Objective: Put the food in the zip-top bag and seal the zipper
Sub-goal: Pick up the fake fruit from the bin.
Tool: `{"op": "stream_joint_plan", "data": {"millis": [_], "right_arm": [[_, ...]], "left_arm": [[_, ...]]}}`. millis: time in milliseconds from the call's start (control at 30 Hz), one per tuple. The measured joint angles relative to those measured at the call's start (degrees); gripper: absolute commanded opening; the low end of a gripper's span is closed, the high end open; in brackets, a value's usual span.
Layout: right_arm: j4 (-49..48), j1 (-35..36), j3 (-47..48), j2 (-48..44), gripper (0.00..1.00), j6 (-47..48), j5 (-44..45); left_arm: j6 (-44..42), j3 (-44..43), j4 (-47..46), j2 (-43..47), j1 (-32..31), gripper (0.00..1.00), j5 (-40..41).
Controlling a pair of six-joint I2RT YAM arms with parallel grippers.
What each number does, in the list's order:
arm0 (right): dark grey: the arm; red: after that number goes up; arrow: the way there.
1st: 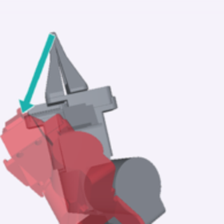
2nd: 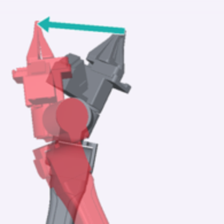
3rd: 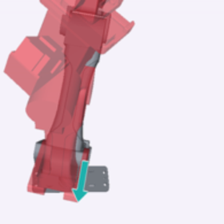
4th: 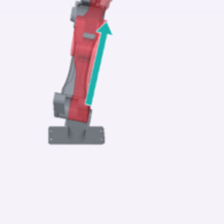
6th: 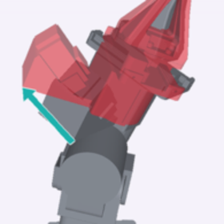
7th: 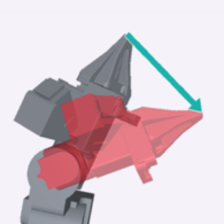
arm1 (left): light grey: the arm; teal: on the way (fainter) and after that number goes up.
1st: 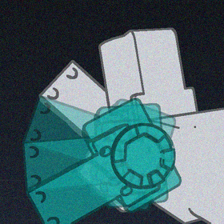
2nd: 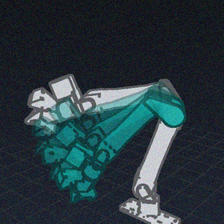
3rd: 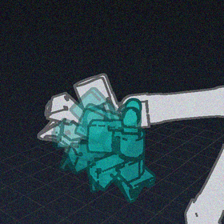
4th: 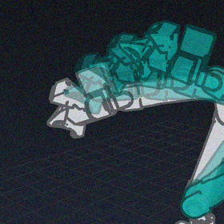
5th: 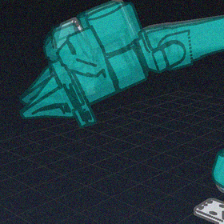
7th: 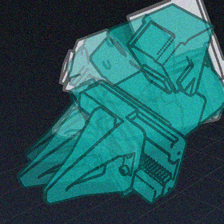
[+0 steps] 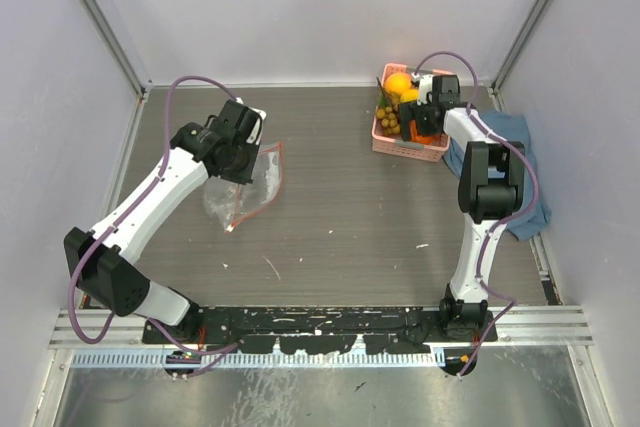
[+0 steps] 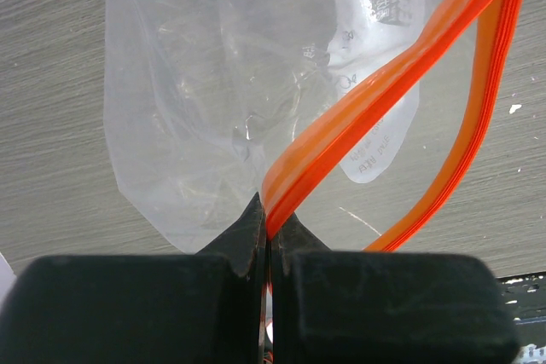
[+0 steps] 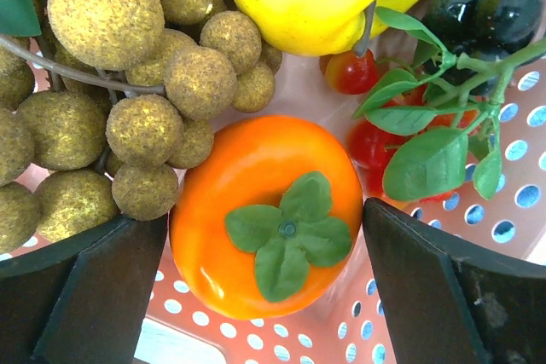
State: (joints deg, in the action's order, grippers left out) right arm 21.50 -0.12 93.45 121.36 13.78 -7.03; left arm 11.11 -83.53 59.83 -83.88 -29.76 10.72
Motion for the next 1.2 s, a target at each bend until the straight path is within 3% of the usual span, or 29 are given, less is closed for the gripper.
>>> {"op": "stream_joint_plan", "data": {"millis": [433, 800, 1200], "right_arm": [[1.42, 0.0, 2.93, 2.64, 1.0, 1.07, -3.5], [2.67, -0.15, 3.26, 2.62, 0.72, -0.28, -3.91], [0.57, -0.11, -5.73, -8.5, 0.68, -5.03, 0.02]], "left_arm": [[-0.02, 0.0, 0.0, 0.0, 0.0, 0.0, -0.15], [0.0, 0.0, 0.0, 0.0, 0.0, 0.0, -2.4], [1.51, -2.91, 1.29, 0.0, -0.02, 0.0, -6.62]]}}
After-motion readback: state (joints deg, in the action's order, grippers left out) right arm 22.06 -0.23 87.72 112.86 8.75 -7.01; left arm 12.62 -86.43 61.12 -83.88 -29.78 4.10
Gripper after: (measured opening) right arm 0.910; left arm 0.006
